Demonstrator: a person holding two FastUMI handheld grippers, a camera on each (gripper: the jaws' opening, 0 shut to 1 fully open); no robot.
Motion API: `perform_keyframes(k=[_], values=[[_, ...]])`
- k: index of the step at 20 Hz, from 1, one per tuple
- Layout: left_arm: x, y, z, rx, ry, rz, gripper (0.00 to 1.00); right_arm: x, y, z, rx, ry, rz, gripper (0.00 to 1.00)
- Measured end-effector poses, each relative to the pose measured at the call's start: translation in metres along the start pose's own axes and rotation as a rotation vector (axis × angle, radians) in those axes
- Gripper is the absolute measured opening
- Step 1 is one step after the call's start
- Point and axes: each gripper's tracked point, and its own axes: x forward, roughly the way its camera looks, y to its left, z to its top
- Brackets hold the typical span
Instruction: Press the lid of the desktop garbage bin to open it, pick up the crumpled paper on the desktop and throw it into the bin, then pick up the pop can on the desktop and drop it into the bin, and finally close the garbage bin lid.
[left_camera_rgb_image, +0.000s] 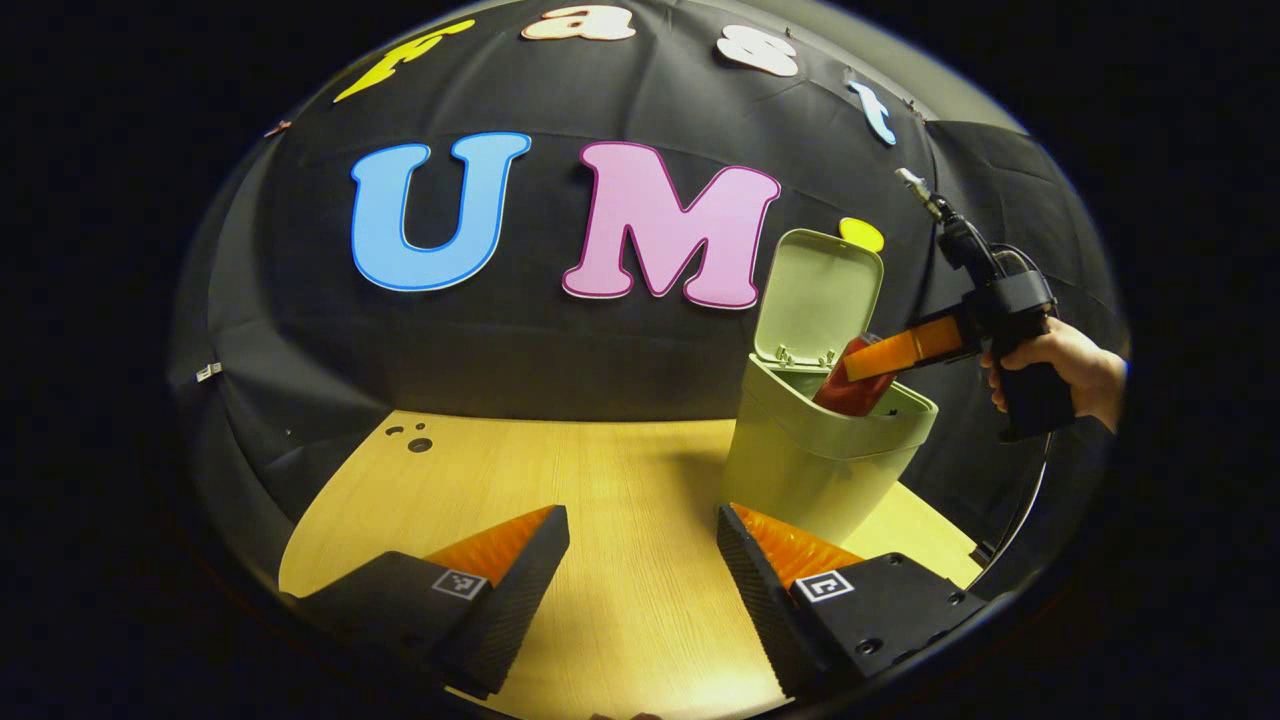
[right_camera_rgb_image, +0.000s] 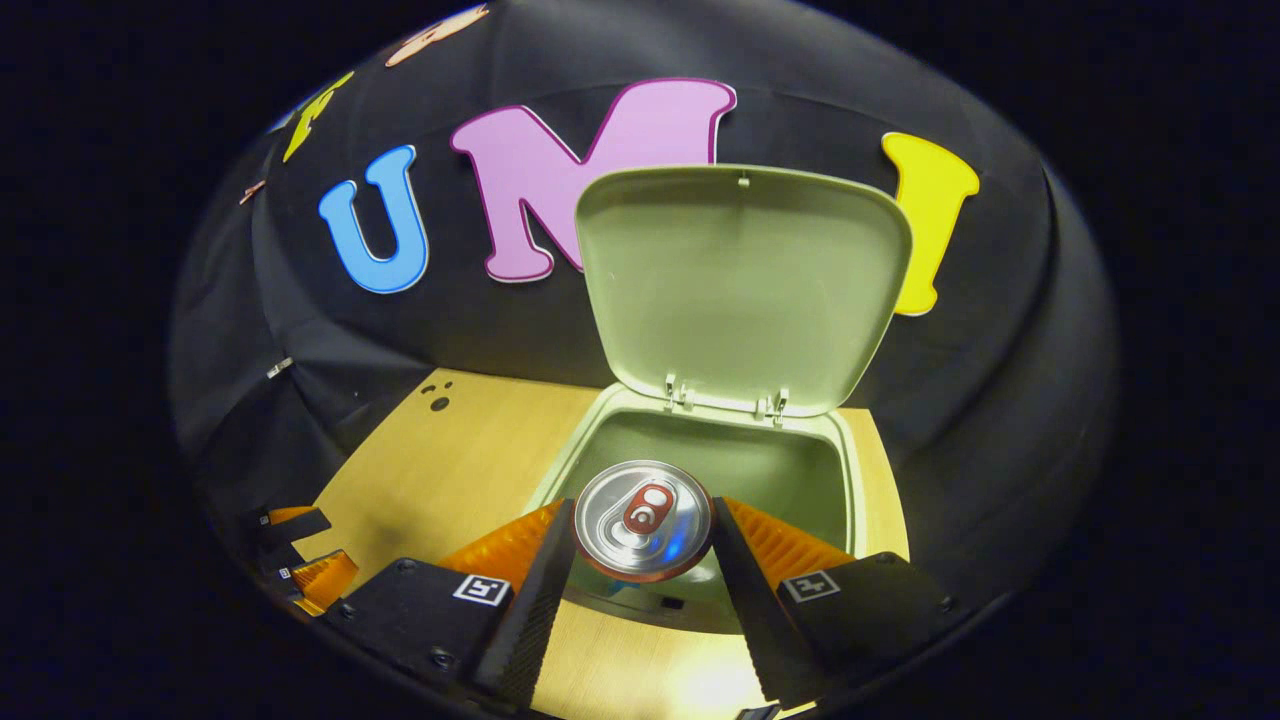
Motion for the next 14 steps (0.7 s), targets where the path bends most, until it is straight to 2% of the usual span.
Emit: perform_keyframes(k=[5,14], values=[[0.001,0.001,0.000,-0.004,0.005,0.004,0.96,0.018,0.000,-0.024,0.027,0.088,0.008,0.83],[0.004,0.004,-0.001,-0.013,0.010,0.012,0.96,0.021,-0.001,-0.030,0.031,0.094,0.007,0.82]])
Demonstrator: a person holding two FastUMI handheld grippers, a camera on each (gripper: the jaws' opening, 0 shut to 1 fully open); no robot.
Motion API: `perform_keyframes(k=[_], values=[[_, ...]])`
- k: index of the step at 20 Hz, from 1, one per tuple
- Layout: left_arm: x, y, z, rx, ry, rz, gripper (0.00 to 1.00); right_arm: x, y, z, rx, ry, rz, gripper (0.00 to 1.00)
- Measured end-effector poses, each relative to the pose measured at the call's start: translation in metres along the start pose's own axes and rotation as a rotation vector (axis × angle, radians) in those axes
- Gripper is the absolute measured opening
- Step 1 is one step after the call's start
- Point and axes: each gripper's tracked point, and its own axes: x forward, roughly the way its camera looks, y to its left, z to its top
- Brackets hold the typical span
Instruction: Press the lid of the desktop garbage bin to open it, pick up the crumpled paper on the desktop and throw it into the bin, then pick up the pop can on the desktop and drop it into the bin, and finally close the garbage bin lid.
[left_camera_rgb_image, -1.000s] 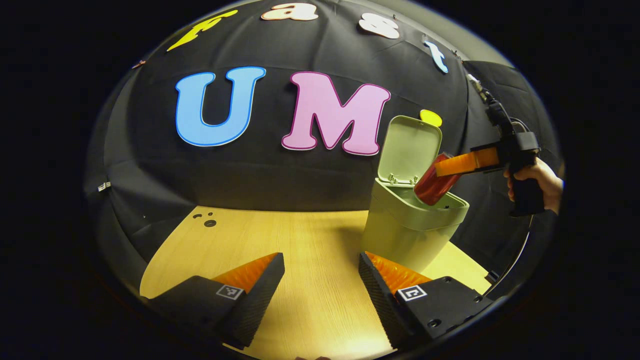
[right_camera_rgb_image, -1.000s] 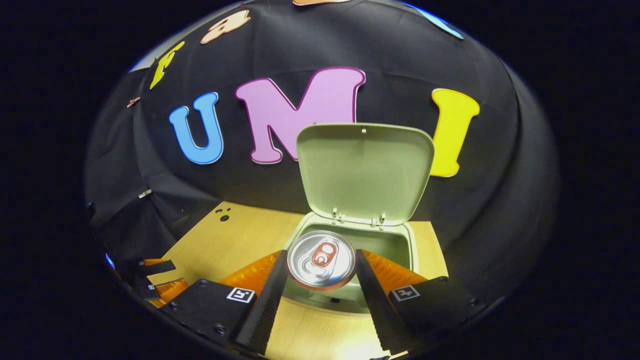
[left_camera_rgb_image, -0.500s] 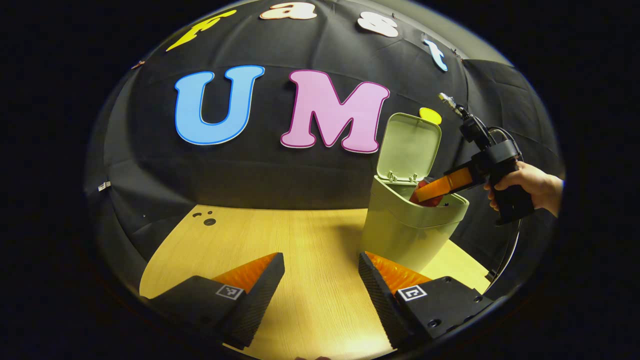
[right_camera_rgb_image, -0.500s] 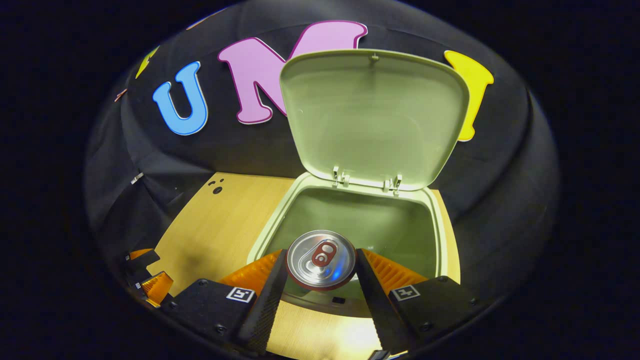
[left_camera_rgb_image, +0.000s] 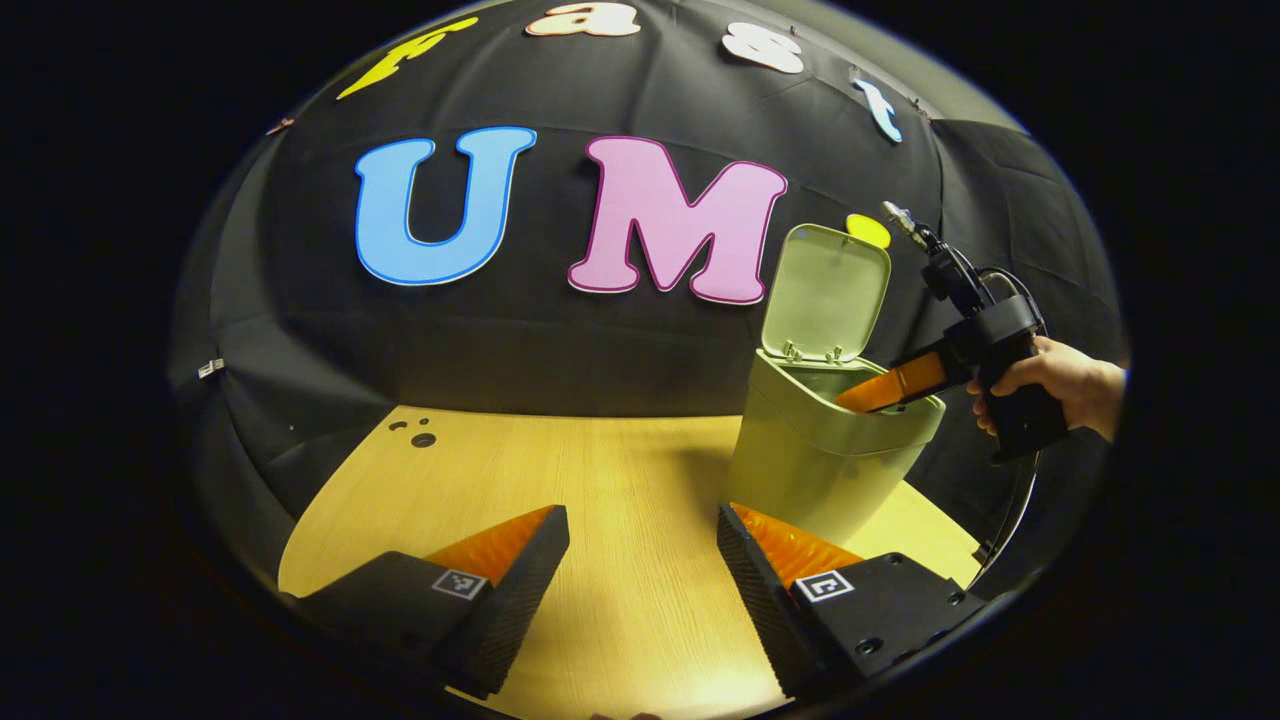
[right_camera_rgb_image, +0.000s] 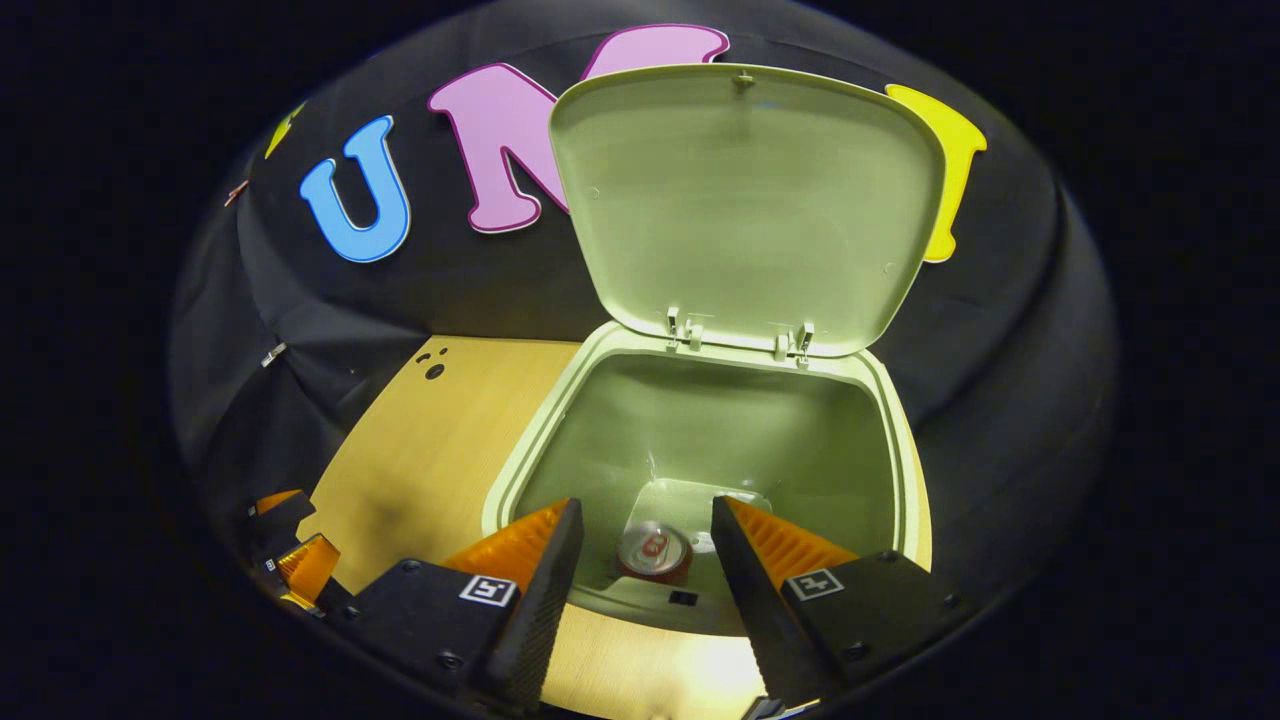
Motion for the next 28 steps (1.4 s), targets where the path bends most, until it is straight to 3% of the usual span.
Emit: perform_keyframes(k=[4,11,19,22,28], values=[[-0.002,0.000,0.001,0.006,-0.003,-0.003,0.96,-0.015,0.004,0.012,0.013,-0.073,0.012,0.81],[-0.003,0.000,0.002,0.004,-0.004,-0.001,0.96,-0.068,0.003,0.054,-0.001,-0.346,0.001,0.81],[-0.003,-0.008,0.002,0.005,-0.001,-0.023,0.96,-0.115,-0.007,0.110,-0.010,-0.501,-0.044,0.88],[-0.003,-0.009,0.001,0.008,-0.002,-0.027,0.96,-0.127,-0.010,0.138,-0.025,-0.558,-0.058,0.97],[-0.006,-0.010,0.001,0.003,-0.002,-0.031,0.96,-0.138,-0.010,0.191,-0.059,-0.640,-0.084,0.97]])
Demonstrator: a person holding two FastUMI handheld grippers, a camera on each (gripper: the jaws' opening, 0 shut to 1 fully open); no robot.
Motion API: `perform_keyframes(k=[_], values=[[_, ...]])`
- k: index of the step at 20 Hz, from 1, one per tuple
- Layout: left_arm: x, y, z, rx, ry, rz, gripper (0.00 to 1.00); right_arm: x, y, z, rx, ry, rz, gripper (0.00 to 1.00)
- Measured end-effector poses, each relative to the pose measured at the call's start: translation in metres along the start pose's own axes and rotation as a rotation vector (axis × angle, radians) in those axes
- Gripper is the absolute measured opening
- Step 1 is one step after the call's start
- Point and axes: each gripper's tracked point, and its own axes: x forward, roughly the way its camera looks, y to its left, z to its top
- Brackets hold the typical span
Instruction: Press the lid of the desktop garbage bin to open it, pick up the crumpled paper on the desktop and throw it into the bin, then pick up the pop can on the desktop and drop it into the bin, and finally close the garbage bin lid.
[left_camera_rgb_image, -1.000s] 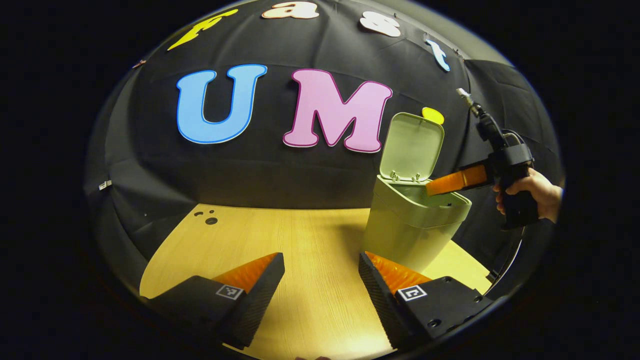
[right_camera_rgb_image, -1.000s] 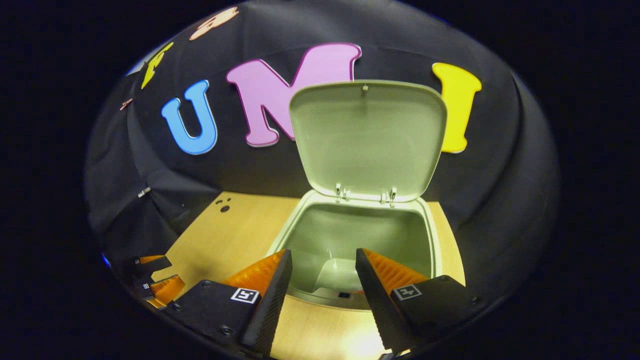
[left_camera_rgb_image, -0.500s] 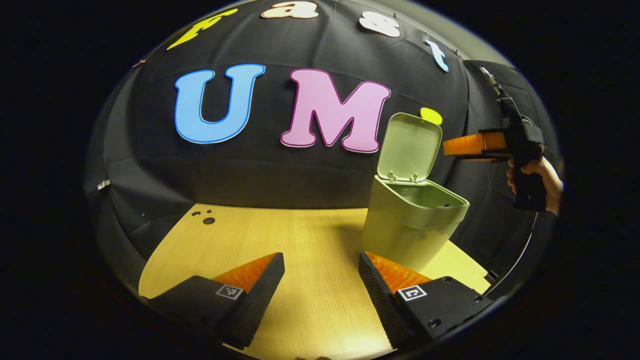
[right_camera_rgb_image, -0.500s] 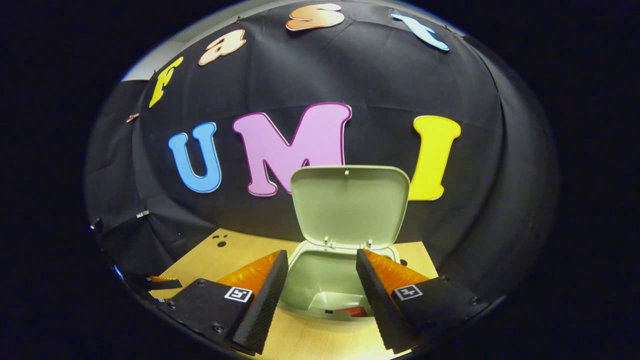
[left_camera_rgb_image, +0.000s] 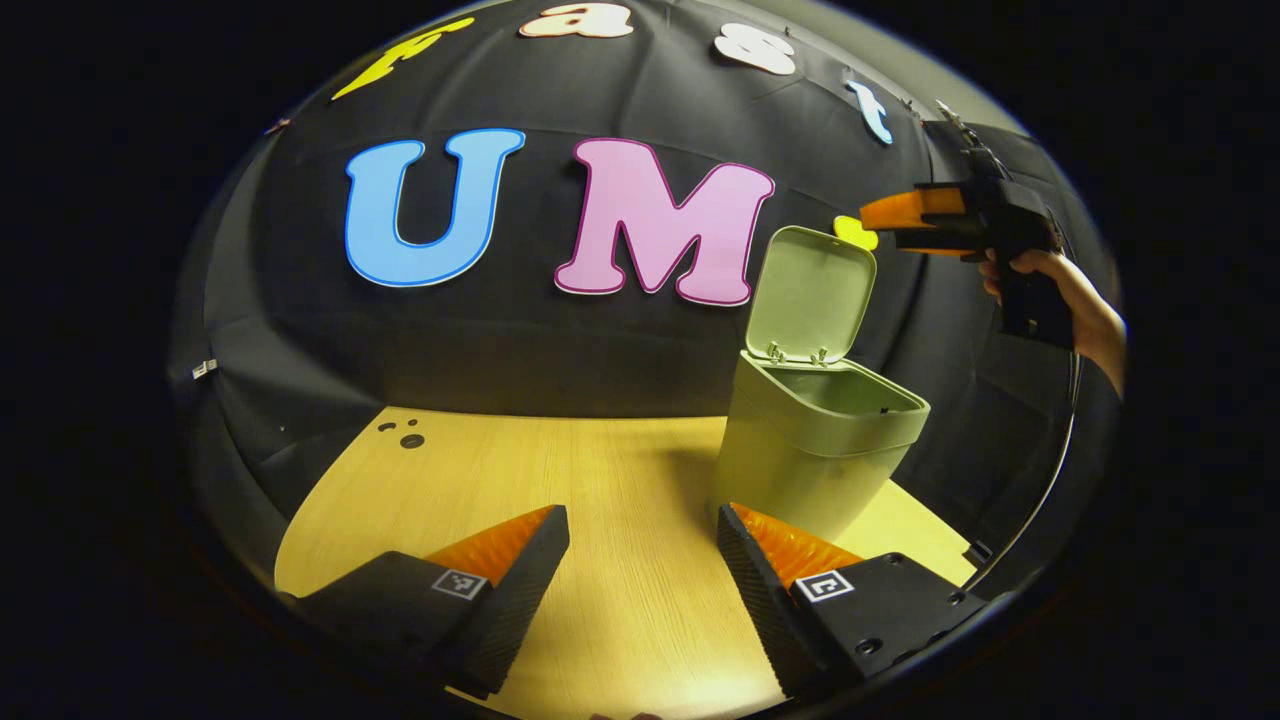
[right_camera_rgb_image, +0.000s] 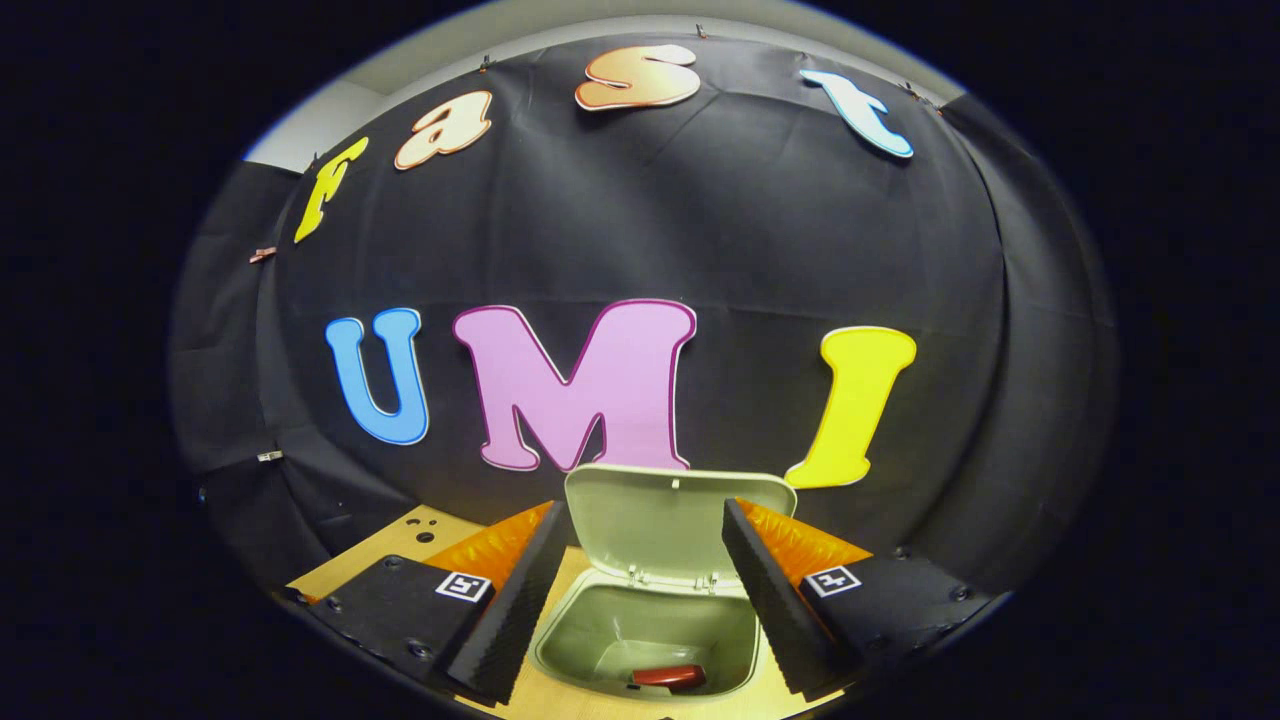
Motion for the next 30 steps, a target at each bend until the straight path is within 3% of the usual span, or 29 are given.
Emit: perform_keyframes(k=[4,10,17,23,30], values=[[0.000,-0.002,-0.001,-0.001,0.004,-0.004,0.96,0.029,-0.004,0.017,-0.051,-0.018,-0.027,0.97],[-0.004,-0.003,0.000,-0.002,-0.002,-0.001,0.96,0.078,-0.012,0.008,-0.056,0.037,-0.069,0.96],[-0.008,0.001,-0.004,-0.010,0.006,0.010,0.96,0.111,-0.030,-0.009,0.033,0.135,-0.106,0.96],[-0.007,0.001,-0.006,-0.012,0.011,0.010,0.96,0.081,-0.020,-0.015,0.005,0.135,-0.077,0.97],[-0.003,-0.004,-0.006,-0.004,0.015,-0.002,0.96,0.027,-0.006,-0.058,0.021,0.172,-0.040,0.97]])
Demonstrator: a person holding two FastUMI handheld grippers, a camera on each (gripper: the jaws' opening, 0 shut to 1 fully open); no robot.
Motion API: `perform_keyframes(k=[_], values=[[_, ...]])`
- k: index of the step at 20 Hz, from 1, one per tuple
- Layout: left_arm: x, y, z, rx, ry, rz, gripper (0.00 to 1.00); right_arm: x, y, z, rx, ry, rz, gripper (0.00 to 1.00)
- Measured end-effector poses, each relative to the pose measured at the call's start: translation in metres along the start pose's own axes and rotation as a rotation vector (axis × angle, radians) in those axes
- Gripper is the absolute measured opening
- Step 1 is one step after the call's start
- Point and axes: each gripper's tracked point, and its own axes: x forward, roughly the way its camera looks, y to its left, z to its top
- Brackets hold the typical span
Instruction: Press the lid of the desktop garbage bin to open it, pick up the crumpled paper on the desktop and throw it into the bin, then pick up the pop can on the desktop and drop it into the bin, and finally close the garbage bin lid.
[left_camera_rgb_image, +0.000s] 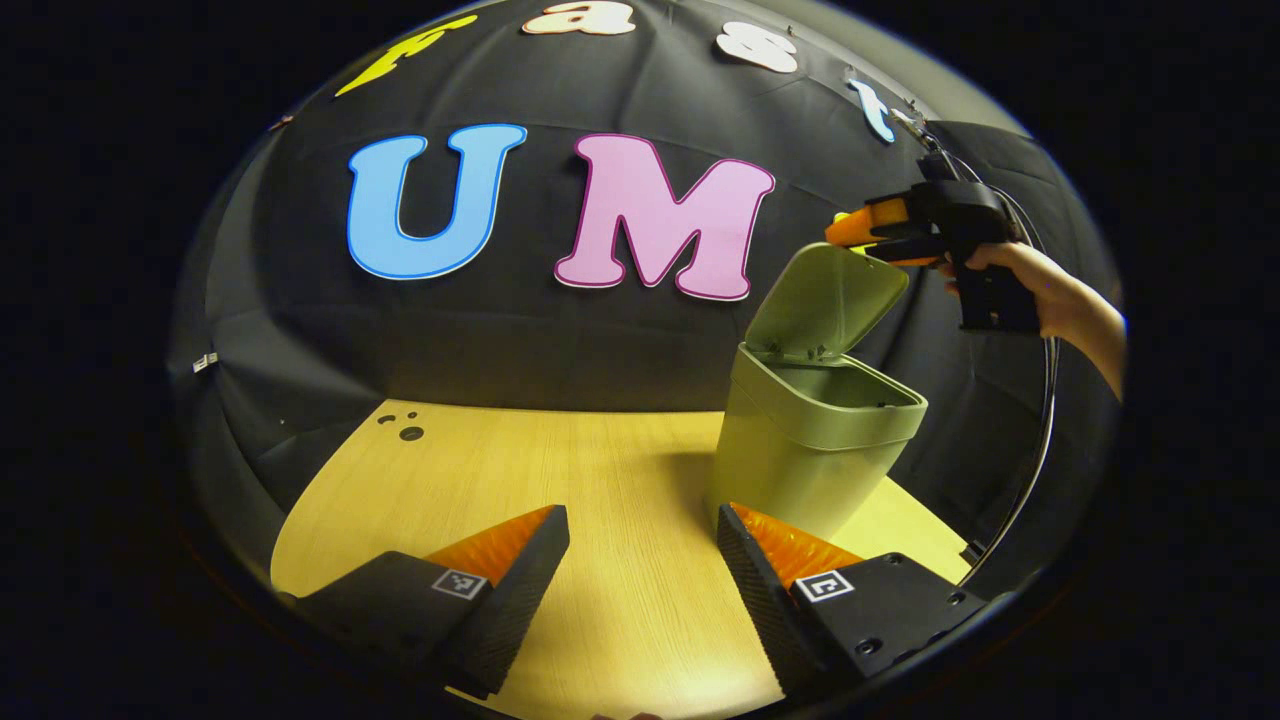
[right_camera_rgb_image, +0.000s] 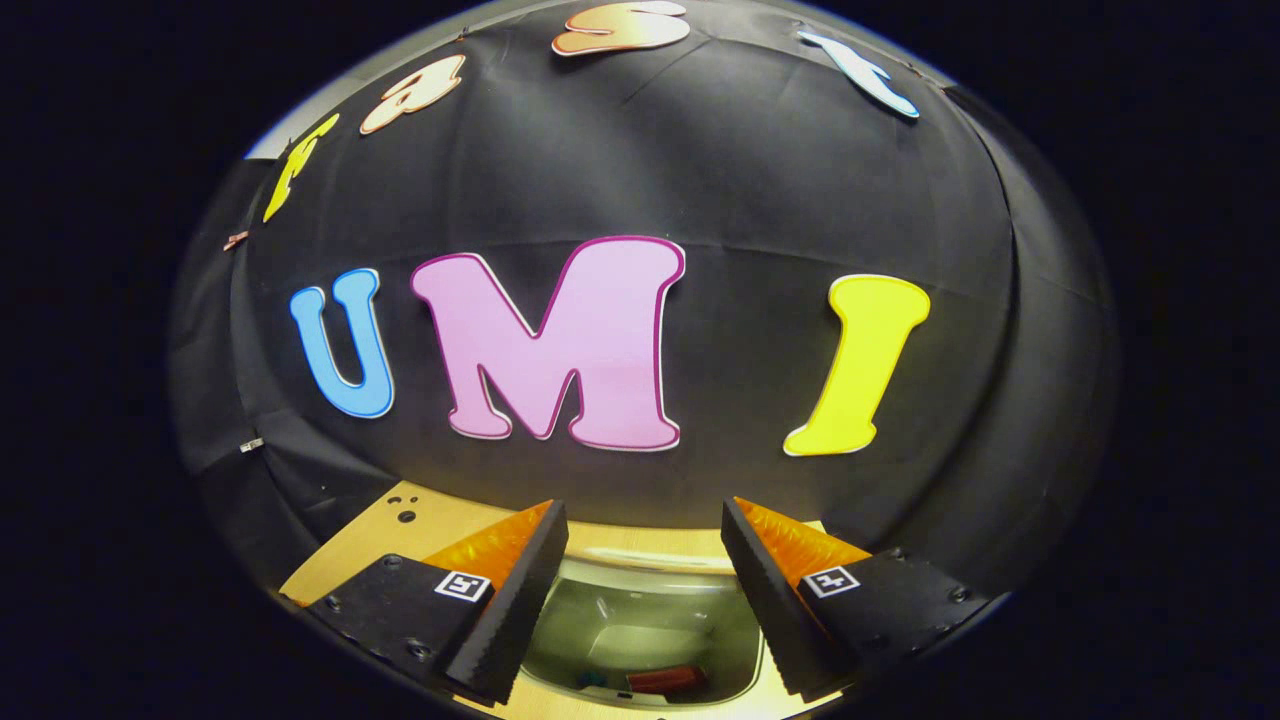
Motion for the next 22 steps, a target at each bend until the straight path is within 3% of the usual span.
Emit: perform_keyframes(k=[17,22], values=[[0.002,-0.005,-0.002,0.005,0.009,-0.003,0.96,-0.030,0.015,-0.131,0.002,0.173,0.003,0.97],[0.003,-0.003,-0.003,0.005,0.010,0.000,0.96,-0.029,0.016,-0.143,-0.014,0.186,0.004,0.97]])
